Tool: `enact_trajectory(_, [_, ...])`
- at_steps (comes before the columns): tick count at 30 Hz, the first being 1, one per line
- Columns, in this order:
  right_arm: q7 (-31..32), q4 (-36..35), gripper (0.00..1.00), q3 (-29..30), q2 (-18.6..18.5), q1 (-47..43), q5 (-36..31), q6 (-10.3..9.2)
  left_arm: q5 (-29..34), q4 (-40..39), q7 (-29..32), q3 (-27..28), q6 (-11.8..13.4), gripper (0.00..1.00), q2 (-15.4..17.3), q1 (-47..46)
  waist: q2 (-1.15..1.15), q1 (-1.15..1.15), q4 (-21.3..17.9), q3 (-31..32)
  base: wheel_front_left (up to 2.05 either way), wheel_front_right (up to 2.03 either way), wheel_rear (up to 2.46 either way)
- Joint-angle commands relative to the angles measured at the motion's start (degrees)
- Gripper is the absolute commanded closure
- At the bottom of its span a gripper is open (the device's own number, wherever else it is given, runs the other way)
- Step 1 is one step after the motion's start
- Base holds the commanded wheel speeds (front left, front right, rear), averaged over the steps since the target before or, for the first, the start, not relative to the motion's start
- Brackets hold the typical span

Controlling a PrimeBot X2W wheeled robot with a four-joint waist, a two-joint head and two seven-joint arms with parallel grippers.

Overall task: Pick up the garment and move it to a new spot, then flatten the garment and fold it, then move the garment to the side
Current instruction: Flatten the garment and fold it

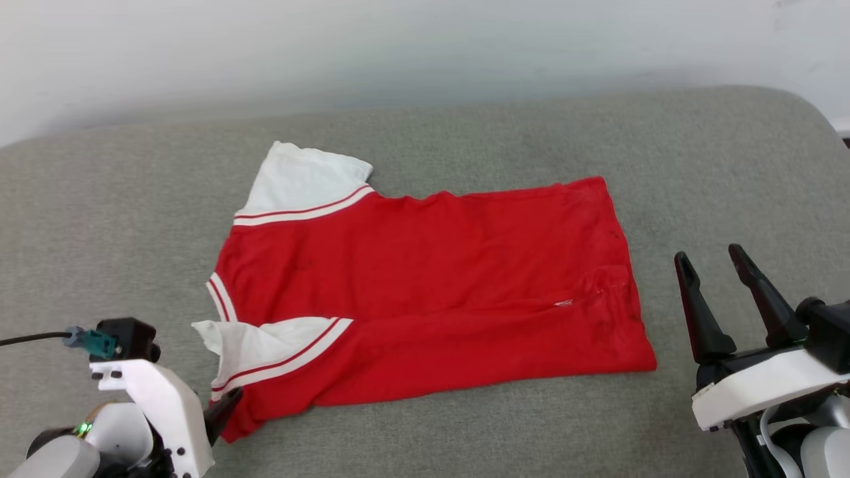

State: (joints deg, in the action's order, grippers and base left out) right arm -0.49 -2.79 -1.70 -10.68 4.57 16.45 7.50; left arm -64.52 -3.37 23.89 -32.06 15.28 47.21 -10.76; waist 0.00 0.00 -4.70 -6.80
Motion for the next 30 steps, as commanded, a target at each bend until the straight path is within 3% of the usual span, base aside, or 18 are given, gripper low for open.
enact_trajectory(1, [0.37,-2.13,0.00,0.29,0.93,-0.87,-0.66,-0.02,-1.32,0.93,2.08,-0.24,0.94,0.00,0.34,0.88,0.00,0.00,-1.99,-2.59,0.00,0.00,0.00])
enact_trajectory(6, [1.17,-4.10,0.00,0.49,1.77,-1.07,-1.40,-0.02,-3.39,3.81,3.52,-0.15,1.24,0.00,-1.13,0.75,0.00,0.00,-3.45,-5.13,0.00,0.00,0.00])
enact_trajectory(11, [1.35,-4.90,0.00,0.51,1.90,-0.60,-1.42,-0.02,-5.76,8.01,5.21,-1.38,-0.87,0.00,-4.73,-0.28,0.00,0.00,-4.11,-6.53,0.00,0.00,0.00])
enact_trajectory(12, [1.46,-4.89,0.00,0.50,1.78,-0.60,-1.35,-0.02,-6.44,8.84,5.63,-1.64,-1.40,0.43,-5.73,-0.28,0.00,0.00,-4.12,-6.58,0.00,0.00,0.00])
enact_trajectory(15, [2.14,-4.82,0.00,0.63,1.13,-0.85,-0.93,-0.02,-7.72,10.90,6.48,-2.59,-3.39,1.00,-7.84,-0.52,0.00,0.00,-3.86,-6.10,0.00,0.00,0.00])
enact_trajectory(18, [3.39,-4.68,0.00,1.31,0.49,-1.29,0.17,-0.02,-7.98,12.01,5.25,-2.41,-5.32,1.00,-8.92,-0.90,0.00,0.00,-3.14,-5.02,0.00,0.00,0.00])
enact_trajectory(22, [7.78,-3.90,0.00,2.55,-0.87,-1.38,3.06,-0.02,-6.57,11.71,2.62,-0.96,-6.70,1.00,-7.80,-1.99,0.00,0.00,-1.83,-3.39,0.00,0.00,0.00])
enact_trajectory(30, [28.89,2.79,0.00,3.22,-6.27,1.12,10.60,-0.02,-3.22,5.74,-0.62,0.44,-6.32,1.00,-5.11,-3.80,0.00,0.00,0.78,-2.78,0.00,0.00,0.00])
